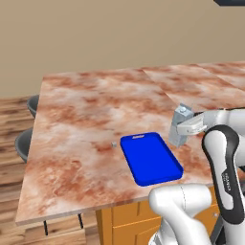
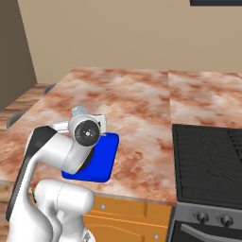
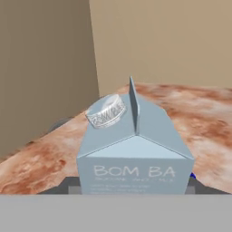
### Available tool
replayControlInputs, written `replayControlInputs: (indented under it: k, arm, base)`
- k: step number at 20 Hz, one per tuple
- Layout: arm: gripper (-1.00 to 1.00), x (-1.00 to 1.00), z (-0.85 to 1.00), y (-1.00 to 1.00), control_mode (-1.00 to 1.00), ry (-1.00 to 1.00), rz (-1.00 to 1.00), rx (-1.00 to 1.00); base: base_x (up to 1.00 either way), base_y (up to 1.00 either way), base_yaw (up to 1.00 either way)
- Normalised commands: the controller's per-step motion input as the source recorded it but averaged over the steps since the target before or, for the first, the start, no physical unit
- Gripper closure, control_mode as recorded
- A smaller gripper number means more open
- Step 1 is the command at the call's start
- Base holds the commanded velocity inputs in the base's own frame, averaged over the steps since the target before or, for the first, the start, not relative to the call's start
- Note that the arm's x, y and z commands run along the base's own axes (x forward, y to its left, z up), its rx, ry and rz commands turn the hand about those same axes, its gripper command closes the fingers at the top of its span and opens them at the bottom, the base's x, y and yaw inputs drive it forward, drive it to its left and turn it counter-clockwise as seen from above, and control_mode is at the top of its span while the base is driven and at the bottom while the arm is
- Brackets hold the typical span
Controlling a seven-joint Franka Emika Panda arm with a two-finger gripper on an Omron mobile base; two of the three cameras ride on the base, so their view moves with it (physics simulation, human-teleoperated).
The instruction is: Take out the milk from the fridge and place it on the tray on the counter. Then take the sugar cube near the tray and place it in the tray.
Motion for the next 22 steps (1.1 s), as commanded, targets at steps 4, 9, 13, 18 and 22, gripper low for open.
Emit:
replayControlInputs:
  k: [4, 9, 13, 18, 22]
  arm:
    - [1.00, 0.35, -0.45, 0.00, -1.00, 0.00, 0.00, 0.00]
    - [1.00, 0.35, -0.33, 0.00, -1.00, 0.00, 0.00, 0.00]
    - [1.00, 0.29, -0.38, 0.00, -1.00, 0.00, 0.00, 0.00]
    - [1.00, 0.40, -0.37, 0.00, -1.00, 0.00, 0.00, 0.00]
    - [1.00, 0.40, -0.37, 0.00, -1.00, 0.00, 0.00, 0.00]
  base:
    - [0.00, 0.00, 0.00]
    - [0.00, 0.00, 0.00]
    - [0.00, 0.00, 0.00]
    - [0.00, 0.00, 0.00]
    - [0.00, 0.00, 0.00]
